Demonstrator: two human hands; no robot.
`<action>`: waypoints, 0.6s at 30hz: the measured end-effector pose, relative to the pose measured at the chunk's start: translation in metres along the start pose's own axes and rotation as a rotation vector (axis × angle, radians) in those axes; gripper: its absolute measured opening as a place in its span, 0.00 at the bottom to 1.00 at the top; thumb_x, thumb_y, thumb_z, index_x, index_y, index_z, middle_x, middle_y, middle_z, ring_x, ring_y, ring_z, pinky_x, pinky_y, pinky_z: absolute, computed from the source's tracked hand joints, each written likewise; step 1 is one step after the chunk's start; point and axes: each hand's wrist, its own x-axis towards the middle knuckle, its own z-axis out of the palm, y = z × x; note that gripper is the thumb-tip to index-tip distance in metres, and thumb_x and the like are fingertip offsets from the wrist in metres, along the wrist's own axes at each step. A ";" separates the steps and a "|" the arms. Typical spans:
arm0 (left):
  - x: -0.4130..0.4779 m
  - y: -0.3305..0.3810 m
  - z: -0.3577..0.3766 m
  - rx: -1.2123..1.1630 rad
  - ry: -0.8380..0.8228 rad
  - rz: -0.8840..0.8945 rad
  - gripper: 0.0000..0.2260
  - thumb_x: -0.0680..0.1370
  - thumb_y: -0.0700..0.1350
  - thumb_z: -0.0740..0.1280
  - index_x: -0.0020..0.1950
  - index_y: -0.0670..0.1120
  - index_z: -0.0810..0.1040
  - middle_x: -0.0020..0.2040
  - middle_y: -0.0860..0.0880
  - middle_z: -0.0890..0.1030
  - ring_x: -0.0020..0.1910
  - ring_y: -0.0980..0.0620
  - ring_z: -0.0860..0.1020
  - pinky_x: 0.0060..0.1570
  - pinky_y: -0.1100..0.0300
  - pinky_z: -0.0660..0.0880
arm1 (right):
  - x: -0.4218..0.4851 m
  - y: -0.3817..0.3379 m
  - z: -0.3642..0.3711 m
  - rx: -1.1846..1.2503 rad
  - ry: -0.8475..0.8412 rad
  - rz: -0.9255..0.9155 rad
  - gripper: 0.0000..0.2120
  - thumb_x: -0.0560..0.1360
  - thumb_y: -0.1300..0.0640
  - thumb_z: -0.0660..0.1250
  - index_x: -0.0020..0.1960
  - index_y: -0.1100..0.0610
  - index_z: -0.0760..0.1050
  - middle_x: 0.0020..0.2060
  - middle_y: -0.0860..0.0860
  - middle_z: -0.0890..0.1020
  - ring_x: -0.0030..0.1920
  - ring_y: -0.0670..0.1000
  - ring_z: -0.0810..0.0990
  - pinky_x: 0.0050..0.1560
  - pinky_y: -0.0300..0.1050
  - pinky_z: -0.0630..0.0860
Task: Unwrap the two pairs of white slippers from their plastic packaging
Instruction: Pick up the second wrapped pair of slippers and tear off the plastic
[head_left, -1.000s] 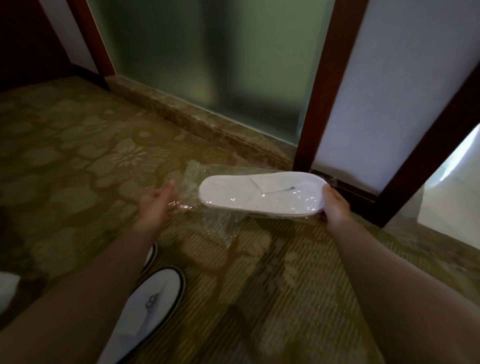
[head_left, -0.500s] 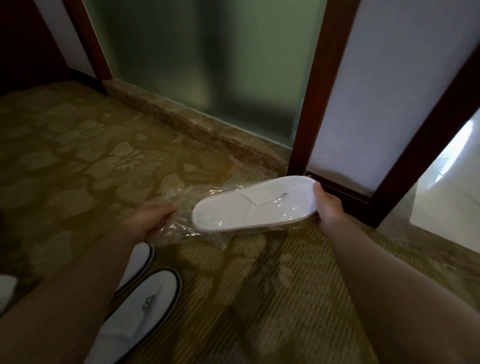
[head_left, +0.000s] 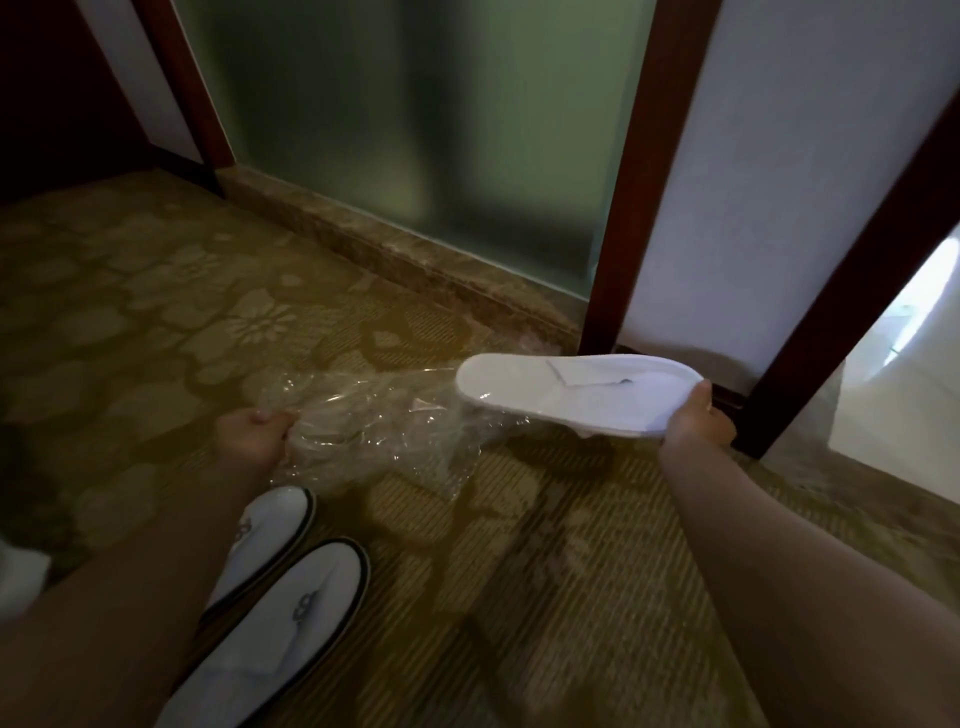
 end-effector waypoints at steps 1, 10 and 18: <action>0.001 -0.001 0.000 -0.015 0.027 -0.008 0.15 0.75 0.41 0.68 0.29 0.44 0.70 0.22 0.48 0.72 0.23 0.53 0.71 0.27 0.62 0.69 | -0.001 0.000 0.000 -0.003 0.020 0.025 0.27 0.79 0.45 0.57 0.68 0.64 0.68 0.65 0.60 0.75 0.64 0.61 0.74 0.60 0.48 0.69; 0.006 0.005 0.012 -0.277 0.124 -0.140 0.14 0.74 0.40 0.65 0.29 0.45 0.68 0.21 0.49 0.73 0.23 0.51 0.71 0.29 0.58 0.66 | -0.012 -0.002 0.001 0.002 0.136 0.087 0.27 0.80 0.44 0.52 0.72 0.60 0.61 0.69 0.59 0.71 0.67 0.61 0.71 0.66 0.53 0.66; -0.011 0.008 0.053 -0.289 0.147 -0.117 0.07 0.74 0.40 0.66 0.46 0.37 0.78 0.38 0.42 0.76 0.32 0.49 0.77 0.38 0.59 0.71 | -0.012 -0.012 0.010 0.318 -0.034 0.053 0.22 0.79 0.48 0.57 0.70 0.57 0.63 0.62 0.56 0.72 0.51 0.54 0.73 0.37 0.43 0.76</action>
